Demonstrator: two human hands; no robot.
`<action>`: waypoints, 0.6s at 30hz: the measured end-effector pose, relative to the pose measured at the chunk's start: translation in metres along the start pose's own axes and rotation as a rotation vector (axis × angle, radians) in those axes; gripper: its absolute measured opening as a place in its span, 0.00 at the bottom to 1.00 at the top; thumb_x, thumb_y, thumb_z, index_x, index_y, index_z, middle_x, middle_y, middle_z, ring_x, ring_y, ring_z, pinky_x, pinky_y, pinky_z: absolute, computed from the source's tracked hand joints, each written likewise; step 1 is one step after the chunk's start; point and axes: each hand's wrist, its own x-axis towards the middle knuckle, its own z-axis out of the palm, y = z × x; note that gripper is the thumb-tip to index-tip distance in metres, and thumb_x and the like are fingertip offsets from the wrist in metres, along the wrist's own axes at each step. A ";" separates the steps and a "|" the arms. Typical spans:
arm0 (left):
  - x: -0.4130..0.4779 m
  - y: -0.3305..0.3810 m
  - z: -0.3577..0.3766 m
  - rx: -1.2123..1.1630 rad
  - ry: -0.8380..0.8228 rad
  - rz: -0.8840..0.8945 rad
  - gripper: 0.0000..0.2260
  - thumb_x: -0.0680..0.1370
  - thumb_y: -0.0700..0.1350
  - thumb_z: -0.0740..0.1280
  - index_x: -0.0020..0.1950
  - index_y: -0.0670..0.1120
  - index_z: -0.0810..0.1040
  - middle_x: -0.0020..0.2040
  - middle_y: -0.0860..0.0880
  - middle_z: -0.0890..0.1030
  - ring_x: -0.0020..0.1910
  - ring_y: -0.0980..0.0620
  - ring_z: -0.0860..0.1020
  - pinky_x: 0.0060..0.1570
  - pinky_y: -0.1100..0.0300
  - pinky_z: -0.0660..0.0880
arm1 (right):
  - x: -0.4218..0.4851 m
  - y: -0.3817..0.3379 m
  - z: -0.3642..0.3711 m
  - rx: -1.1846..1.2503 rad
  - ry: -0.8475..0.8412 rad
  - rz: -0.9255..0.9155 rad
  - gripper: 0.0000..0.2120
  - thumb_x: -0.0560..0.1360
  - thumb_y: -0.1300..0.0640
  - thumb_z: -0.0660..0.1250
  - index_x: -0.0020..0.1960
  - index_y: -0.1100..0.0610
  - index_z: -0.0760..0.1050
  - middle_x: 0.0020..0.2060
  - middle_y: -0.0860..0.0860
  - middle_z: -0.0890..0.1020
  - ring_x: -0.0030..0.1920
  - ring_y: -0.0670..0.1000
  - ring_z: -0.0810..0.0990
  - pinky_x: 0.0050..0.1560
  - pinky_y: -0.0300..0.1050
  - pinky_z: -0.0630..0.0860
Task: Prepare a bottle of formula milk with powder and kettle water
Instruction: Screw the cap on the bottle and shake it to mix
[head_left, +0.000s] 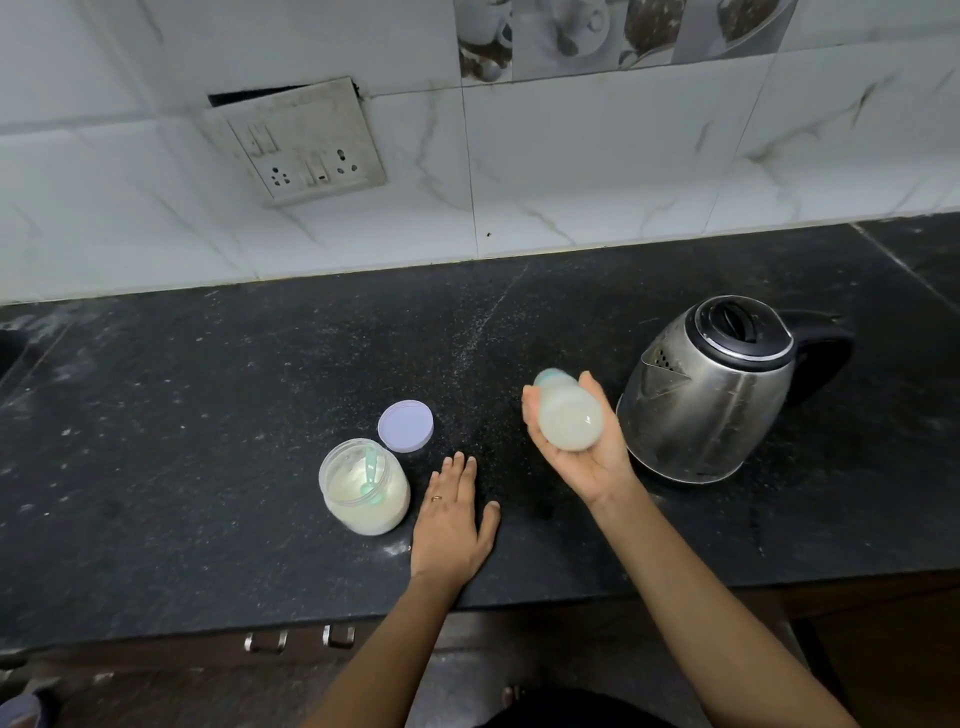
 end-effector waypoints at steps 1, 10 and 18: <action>0.000 0.000 0.000 0.000 -0.002 0.000 0.32 0.77 0.59 0.46 0.77 0.43 0.58 0.78 0.45 0.58 0.78 0.49 0.53 0.75 0.58 0.42 | 0.000 0.001 -0.006 0.058 -0.071 0.025 0.40 0.62 0.57 0.81 0.67 0.64 0.65 0.54 0.62 0.76 0.48 0.58 0.81 0.43 0.53 0.82; 0.001 0.001 0.000 -0.002 -0.006 -0.003 0.33 0.77 0.60 0.46 0.77 0.44 0.57 0.78 0.46 0.57 0.78 0.50 0.52 0.74 0.59 0.41 | 0.009 0.000 -0.025 0.019 -0.133 0.194 0.40 0.64 0.58 0.80 0.69 0.65 0.63 0.54 0.63 0.75 0.45 0.58 0.81 0.41 0.53 0.82; 0.001 0.001 0.000 -0.013 0.005 -0.008 0.32 0.77 0.59 0.49 0.76 0.44 0.60 0.77 0.45 0.60 0.77 0.50 0.54 0.75 0.57 0.45 | 0.019 0.001 -0.027 -0.022 -0.191 0.200 0.35 0.65 0.55 0.79 0.65 0.66 0.67 0.53 0.60 0.76 0.43 0.55 0.81 0.40 0.49 0.82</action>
